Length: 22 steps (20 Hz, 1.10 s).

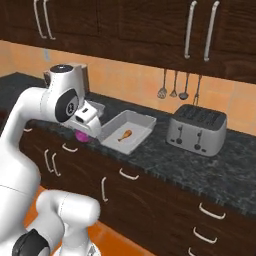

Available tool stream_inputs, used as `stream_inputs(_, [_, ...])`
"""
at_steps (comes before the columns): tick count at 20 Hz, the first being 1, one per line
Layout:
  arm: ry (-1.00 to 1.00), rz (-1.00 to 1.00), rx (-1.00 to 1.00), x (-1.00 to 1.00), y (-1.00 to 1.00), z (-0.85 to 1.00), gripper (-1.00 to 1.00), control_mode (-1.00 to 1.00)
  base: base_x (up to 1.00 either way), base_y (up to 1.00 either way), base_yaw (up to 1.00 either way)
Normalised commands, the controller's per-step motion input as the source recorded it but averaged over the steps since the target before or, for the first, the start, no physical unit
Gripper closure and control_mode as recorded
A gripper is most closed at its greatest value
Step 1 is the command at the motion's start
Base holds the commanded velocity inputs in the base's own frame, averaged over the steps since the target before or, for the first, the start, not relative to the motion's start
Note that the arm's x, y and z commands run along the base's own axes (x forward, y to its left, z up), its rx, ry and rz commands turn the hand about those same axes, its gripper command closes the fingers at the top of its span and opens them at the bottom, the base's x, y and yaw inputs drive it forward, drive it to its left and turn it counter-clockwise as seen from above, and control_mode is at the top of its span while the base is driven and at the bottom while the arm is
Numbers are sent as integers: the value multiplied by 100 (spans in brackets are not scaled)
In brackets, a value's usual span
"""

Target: Place one onion and one chicken drumstick in each tupperware on the nearby counter, to pack two identical lunches.

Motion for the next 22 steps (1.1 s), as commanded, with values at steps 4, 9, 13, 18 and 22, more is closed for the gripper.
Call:
stream_inputs(4, [0, 0, 0, 0, 0, 0, 100, 100, 100, 0, -23])
stream_inputs(9, [0, 0, 0, 0, 0, 0, 100, 100, 78, 3, -30])
stream_inputs(13, [0, -2, 0, 20, 6, -23, 100, -100, 38, 25, -6])
stream_inputs(18, [0, -5, -5, 98, 17, -100, 100, -100, 0, 0, 0])
stream_inputs(22, [1, -2, -1, 84, 21, -99, 100, -100, 0, 0, 0])
